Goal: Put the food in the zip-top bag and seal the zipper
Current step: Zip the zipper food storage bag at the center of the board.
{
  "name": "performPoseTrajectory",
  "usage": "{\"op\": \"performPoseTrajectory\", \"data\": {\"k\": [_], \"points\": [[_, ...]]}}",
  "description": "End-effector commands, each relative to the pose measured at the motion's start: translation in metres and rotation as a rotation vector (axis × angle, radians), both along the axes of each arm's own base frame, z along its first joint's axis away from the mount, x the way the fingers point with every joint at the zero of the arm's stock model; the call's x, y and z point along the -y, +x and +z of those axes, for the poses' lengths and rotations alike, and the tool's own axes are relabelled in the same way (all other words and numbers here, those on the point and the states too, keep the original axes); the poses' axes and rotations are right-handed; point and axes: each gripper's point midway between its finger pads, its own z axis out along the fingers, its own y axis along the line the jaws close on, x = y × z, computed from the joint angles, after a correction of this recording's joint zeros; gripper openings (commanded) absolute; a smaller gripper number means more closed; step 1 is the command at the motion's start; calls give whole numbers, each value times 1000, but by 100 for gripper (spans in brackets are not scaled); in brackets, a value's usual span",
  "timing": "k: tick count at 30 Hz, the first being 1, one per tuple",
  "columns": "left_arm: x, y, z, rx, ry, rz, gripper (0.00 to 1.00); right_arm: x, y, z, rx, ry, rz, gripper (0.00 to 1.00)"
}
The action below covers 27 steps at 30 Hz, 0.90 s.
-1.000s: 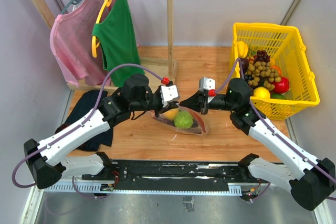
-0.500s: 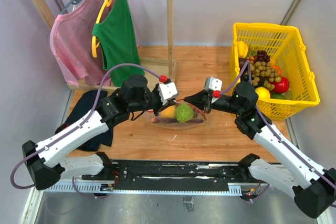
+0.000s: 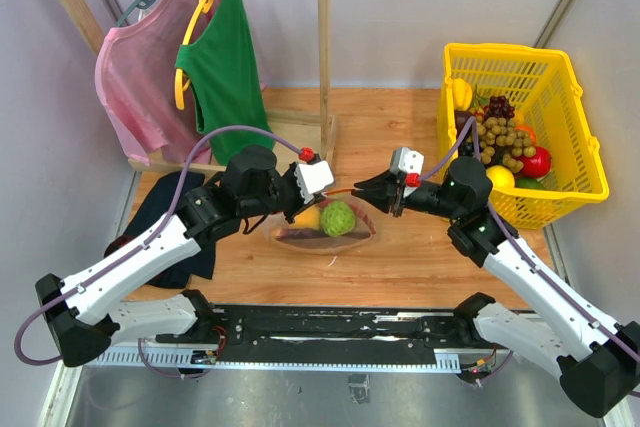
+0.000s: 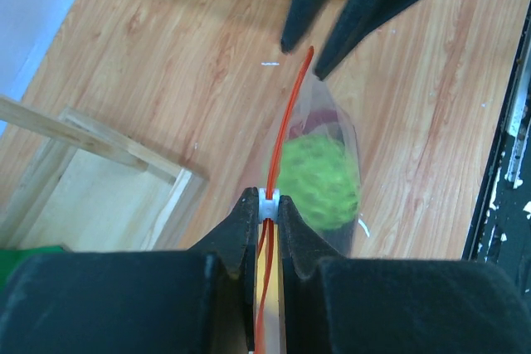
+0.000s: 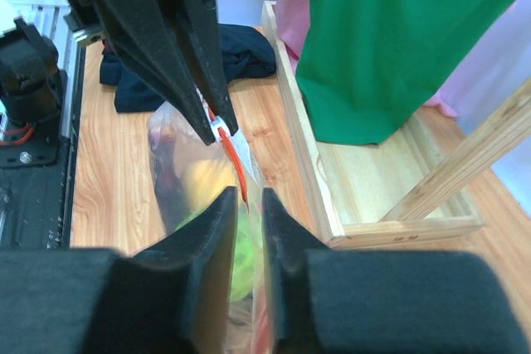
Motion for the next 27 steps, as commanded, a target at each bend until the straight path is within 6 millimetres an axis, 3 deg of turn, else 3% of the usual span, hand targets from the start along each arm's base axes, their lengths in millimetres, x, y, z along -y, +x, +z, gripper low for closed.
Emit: {"op": "performPoseTrajectory", "data": {"k": [1, 3, 5, 11, 15, 20, 27], "points": [[1, -7, 12, 32, -18, -54, 0, 2, 1, 17, 50, 16, 17, 32], [6, -10, 12, 24, -23, -85, 0, -1, 0, 16, 43, 12, 37, 45], [10, -13, 13, 20, -30, -109, 0, -6, 0, 12, 30, 4, 58, 51], [16, -15, 14, 14, -39, -140, 0, -22, 5, 5, 1, -3, 109, 53], [16, -15, 15, 15, -42, -138, 0, -27, 6, 1, -15, -10, 134, 44], [11, -10, 12, 15, -37, -97, 0, -23, 10, 1, -6, -19, 92, 3], [-2, -6, 3, 9, -18, -22, 0, -9, 22, 2, 0, -15, -24, 1]]}}
